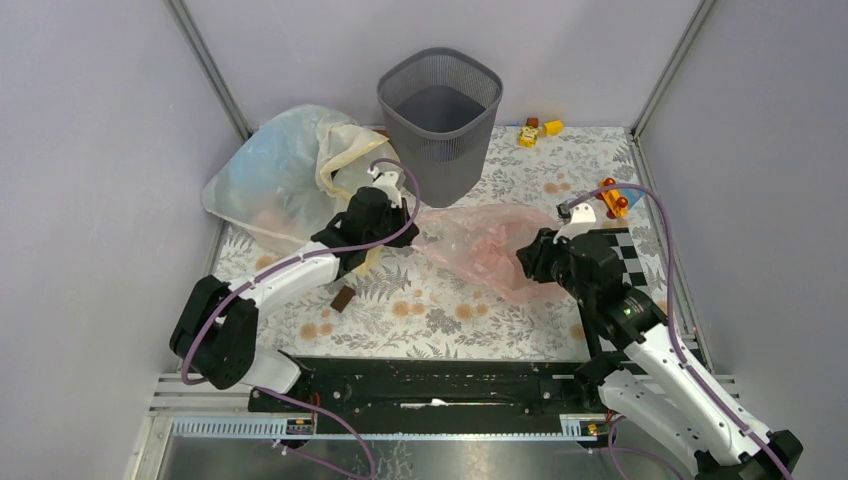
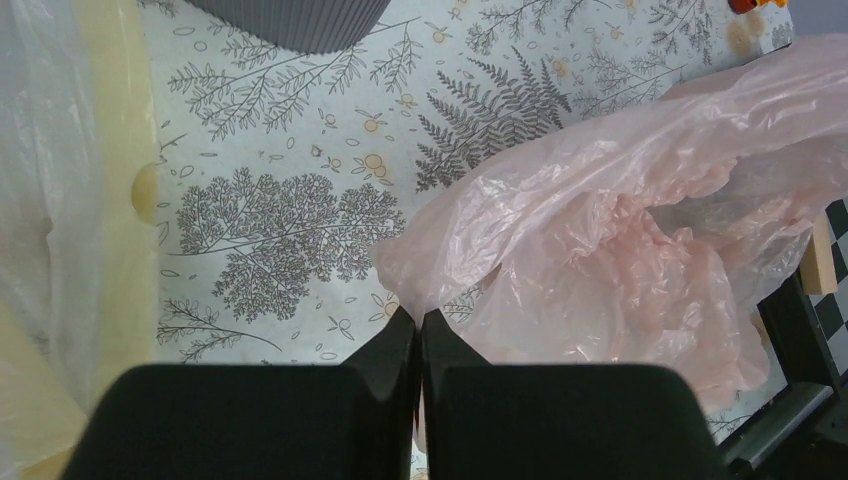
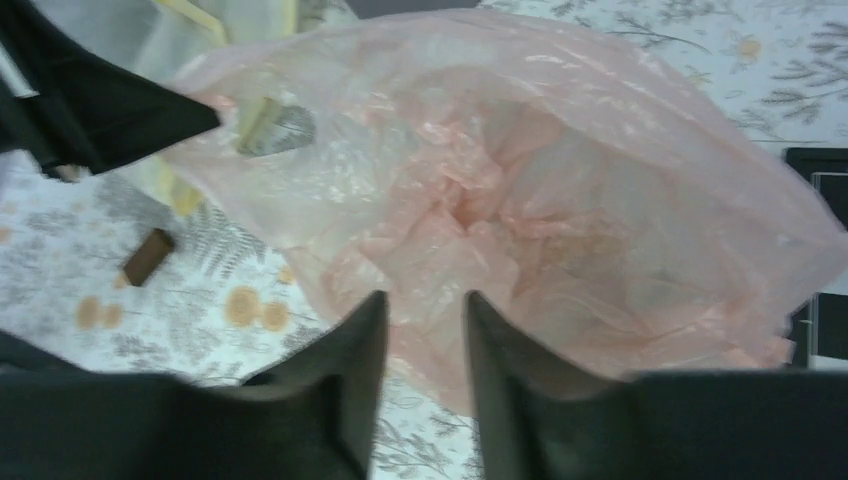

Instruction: Put the trash bags into the trash bin

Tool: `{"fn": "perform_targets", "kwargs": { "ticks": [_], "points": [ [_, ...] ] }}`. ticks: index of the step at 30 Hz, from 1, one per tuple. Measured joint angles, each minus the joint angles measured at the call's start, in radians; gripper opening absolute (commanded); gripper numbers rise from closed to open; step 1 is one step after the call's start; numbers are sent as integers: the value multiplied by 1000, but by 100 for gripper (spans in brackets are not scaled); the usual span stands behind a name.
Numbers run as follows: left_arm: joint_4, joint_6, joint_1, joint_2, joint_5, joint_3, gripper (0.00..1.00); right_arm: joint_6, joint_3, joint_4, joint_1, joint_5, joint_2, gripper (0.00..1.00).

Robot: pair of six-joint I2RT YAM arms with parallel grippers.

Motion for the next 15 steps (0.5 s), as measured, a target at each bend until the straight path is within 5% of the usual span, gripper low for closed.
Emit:
{"fn": "perform_targets", "kwargs": {
  "ticks": [2, 15],
  "points": [
    [-7, 2, 0, 0, 1, 13, 0, -7, -17, 26, 0, -29, -34, 1],
    [-236, -27, 0, -65, 166, 279, 0, -56, -203, 358, 0, -195, 5, 0]
  ]
}}
